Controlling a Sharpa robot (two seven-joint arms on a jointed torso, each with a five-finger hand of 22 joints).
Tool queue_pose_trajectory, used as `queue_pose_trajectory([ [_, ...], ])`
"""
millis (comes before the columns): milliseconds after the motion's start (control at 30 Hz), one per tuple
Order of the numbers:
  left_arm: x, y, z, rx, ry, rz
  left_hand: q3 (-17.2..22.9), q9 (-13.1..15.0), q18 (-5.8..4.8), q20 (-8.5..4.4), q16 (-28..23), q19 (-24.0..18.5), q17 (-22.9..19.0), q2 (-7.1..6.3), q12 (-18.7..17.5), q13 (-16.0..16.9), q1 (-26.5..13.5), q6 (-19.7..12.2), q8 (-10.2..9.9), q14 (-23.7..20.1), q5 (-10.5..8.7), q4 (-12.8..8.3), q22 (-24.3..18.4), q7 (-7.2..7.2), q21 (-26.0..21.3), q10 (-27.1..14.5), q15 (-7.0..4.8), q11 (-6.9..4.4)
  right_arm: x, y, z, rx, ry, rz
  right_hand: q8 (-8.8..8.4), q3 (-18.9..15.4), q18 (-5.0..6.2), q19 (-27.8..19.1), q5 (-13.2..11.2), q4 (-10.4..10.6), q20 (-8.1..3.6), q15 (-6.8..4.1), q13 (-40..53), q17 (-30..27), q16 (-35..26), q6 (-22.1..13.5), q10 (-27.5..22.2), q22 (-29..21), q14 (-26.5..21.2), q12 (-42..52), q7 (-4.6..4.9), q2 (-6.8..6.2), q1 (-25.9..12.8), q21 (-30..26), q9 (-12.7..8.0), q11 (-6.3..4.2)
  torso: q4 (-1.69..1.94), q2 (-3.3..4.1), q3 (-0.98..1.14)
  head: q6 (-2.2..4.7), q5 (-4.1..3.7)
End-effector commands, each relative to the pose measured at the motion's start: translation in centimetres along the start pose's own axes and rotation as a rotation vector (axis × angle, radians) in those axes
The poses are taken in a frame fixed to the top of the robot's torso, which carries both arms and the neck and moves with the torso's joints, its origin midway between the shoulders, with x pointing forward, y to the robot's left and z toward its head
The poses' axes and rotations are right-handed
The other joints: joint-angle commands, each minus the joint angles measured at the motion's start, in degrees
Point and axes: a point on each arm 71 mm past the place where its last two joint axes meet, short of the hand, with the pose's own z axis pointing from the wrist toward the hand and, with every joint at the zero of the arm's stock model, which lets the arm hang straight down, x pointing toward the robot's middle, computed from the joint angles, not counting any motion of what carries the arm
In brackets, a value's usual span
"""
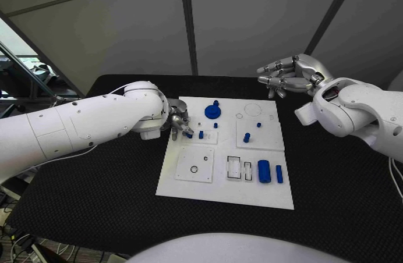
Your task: Assemble the parts on the task board
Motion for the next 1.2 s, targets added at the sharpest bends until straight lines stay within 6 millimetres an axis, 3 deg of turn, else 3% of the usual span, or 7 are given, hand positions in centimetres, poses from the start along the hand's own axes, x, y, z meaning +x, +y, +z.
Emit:
queue_pose_trajectory([
  [33,0.12,-0.05,-0.01,-0.001,0.013,0.024,5.6,0.0,-0.51,-0.21,0.0,0.2,-0.1,-0.68,-0.3,5.9,0.1,-0.2,0.4,0.4,0.27,-5.0,8.4,-0.29,-0.1,0.2,-0.08,-0.1,0.06,0.23,0.05,-0.015,0.008,0.001,0.29,0.2,0.3,0.4,0.2,0.1,0.08,0.0,-0.1,0.1,-0.3,-0.3,-0.2,-0.1,0.5,0.1,0.05,-0.01,-0.2,-0.3,0.0,0.01,0.01,0.01,0.01,-0.04,-0.02],
  [567,0.06,-0.37,0.29,-0.001,0.007,0.028,7.1,0.3,-0.52,-0.18,0.0,0.3,-0.1,-1.04,-0.2,6.0,-0.9,-0.3,1.1,0.4,0.33,-5.0,8.5,-0.27,-0.1,0.3,-0.05,-0.07,0.12,0.26,0.07,-0.016,0.01,0.001,0.29,0.2,0.3,0.4,0.2,0.1,0.08,0.0,-0.1,0.1,-0.3,-0.3,-0.2,-0.1,0.5,0.1,0.05,-0.01,-0.2,-0.3,0.0,0.01,-0.02,0.0,0.05,-0.19,-0.03],
  [733,0.07,-0.4,0.42,-0.006,0.012,0.031,8.8,0.8,-0.57,-0.17,0.0,0.4,-0.1,-2.03,0.0,6.2,-2.7,0.0,2.0,0.5,3.4,-5.5,8.7,-0.49,0.0,0.6,-0.13,-0.24,0.12,0.26,0.06,-0.016,0.01,0.001,0.29,0.2,0.3,0.4,0.2,0.1,0.08,0.0,-0.1,0.1,-0.3,-0.3,-0.2,-0.1,0.5,0.1,0.05,-0.01,-0.2,-0.3,0.0,0.01,-0.03,0.0,0.06,-0.3,-0.04],
  [1200,-0.07,-0.53,0.74,-0.019,0.0,0.022,9.3,1.0,-0.61,-0.18,0.0,0.5,-0.2,-2.2,0.0,6.3,-3.6,0.1,2.3,0.5,3.93,-5.6,8.8,-0.57,0.1,0.6,-0.16,-0.31,0.15,0.3,0.03,-0.018,0.011,0.002,0.29,0.2,0.3,0.4,0.2,0.1,0.08,0.0,-0.1,0.1,-0.3,-0.3,-0.2,-0.1,0.5,0.1,0.05,-0.01,-0.2,-0.3,0.0,0.01,-0.02,0.02,0.06,-0.24,-0.21],
])
